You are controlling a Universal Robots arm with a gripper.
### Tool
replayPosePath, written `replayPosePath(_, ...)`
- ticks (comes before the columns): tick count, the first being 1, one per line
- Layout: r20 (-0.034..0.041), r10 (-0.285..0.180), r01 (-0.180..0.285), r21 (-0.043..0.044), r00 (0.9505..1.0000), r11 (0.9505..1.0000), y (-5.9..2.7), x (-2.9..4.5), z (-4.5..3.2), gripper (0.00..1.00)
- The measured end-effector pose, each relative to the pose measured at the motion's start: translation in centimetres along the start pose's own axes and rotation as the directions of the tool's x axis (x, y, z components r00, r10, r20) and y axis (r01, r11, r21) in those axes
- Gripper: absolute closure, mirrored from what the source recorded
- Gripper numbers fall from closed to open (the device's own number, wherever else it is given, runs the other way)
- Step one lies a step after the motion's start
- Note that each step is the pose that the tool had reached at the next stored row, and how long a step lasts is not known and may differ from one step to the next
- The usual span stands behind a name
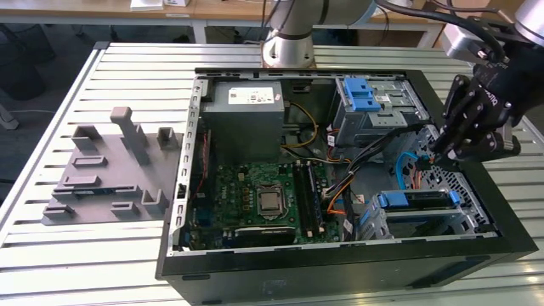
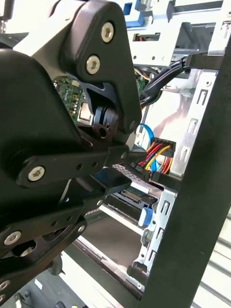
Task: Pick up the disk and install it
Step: 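Insert the first disk wire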
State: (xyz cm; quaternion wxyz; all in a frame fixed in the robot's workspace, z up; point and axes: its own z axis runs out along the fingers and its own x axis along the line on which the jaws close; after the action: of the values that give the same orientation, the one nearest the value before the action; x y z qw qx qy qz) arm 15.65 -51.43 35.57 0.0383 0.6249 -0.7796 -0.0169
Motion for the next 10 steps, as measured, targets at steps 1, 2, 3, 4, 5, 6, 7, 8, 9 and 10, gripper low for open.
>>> replayPosePath(1,-0.0030,0.000,0.000,0.0002,1.0000,1.0000,0.03,-0.19,0.08,0.67)
replayPosePath(2,-0.0053,0.001,-0.001,0.0003,1.0000,1.0000,0.06,-0.35,0.15,0.67)
replayPosePath(3,-0.0085,0.001,-0.001,0.0007,1.0000,1.0000,0.09,-0.49,0.23,0.67)
replayPosePath(4,-0.0133,0.002,-0.002,0.0017,0.9999,1.0000,0.11,-0.58,0.30,0.67)
replayPosePath(5,-0.0188,0.002,-0.002,0.0030,0.9998,1.0000,0.11,-0.63,0.36,0.67)
replayPosePath(6,-0.0230,0.002,-0.002,0.0039,0.9997,1.0000,0.11,-0.68,0.42,0.67)
replayPosePath(7,-0.0251,0.003,-0.003,0.0044,0.9997,1.0000,0.12,-0.70,0.46,0.67)
replayPosePath(8,-0.0261,0.003,-0.003,0.0046,0.9997,1.0000,0.11,-0.70,0.47,0.69)
replayPosePath(9,-0.0279,0.003,-0.003,0.0050,0.9996,1.0000,0.11,-0.70,0.47,0.75)
replayPosePath(10,-0.0330,0.003,-0.003,0.0061,0.9994,1.0000,0.12,-0.70,0.44,0.75)
